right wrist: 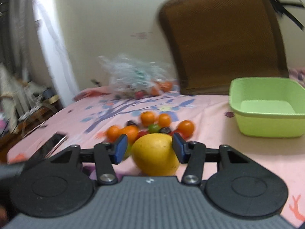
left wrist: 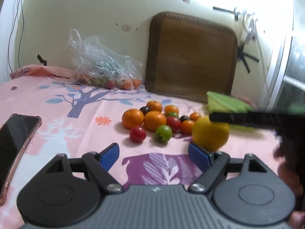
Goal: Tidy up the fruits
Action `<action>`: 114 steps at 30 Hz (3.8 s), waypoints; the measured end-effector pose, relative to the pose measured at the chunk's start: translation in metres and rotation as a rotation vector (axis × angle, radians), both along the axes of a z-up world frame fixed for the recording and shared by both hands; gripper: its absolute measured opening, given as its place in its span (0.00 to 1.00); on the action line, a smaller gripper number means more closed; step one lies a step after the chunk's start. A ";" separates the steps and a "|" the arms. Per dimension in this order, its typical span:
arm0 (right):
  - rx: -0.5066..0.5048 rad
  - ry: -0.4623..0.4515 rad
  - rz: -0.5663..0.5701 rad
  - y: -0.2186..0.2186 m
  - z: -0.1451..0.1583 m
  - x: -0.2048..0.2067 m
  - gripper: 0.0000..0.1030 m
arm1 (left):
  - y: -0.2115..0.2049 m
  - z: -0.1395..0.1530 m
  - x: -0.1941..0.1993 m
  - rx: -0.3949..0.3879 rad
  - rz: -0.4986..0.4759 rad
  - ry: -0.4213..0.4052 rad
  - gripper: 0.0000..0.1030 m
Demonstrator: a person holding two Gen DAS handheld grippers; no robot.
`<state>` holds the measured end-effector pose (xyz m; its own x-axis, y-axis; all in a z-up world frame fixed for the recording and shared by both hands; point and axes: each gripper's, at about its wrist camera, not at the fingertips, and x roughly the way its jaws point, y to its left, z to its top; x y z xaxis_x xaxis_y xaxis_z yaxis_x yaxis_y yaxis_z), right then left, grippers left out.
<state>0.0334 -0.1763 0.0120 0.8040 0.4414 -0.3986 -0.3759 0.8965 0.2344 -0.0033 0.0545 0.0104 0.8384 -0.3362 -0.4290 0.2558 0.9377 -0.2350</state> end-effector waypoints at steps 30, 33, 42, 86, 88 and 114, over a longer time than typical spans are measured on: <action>-0.266 -0.079 0.072 -0.004 -0.015 -0.024 0.63 | -0.092 0.022 0.037 -0.057 -0.255 0.114 0.63; -0.266 -0.124 0.003 -0.036 -0.003 -0.014 0.63 | -0.129 0.039 0.055 -0.041 -0.306 0.086 0.63; -0.171 -0.130 -0.221 -0.134 0.017 0.053 0.63 | -0.237 0.060 0.145 -0.068 -0.396 0.089 0.64; 0.449 0.236 -0.455 -0.246 -0.020 0.033 0.63 | -0.239 0.007 0.128 -0.047 -0.191 0.330 0.40; 0.441 0.207 -0.474 -0.246 -0.019 0.018 0.63 | -0.238 0.008 0.118 -0.058 -0.215 0.326 0.43; -0.317 -0.015 0.113 0.060 -0.017 0.019 0.26 | 0.020 0.014 0.050 -0.148 0.131 0.153 0.43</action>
<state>0.0528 -0.1158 -0.0046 0.7639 0.3835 -0.5190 -0.4781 0.8765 -0.0561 0.0462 0.0741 0.0242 0.8082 -0.2973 -0.5083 0.0849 0.9130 -0.3989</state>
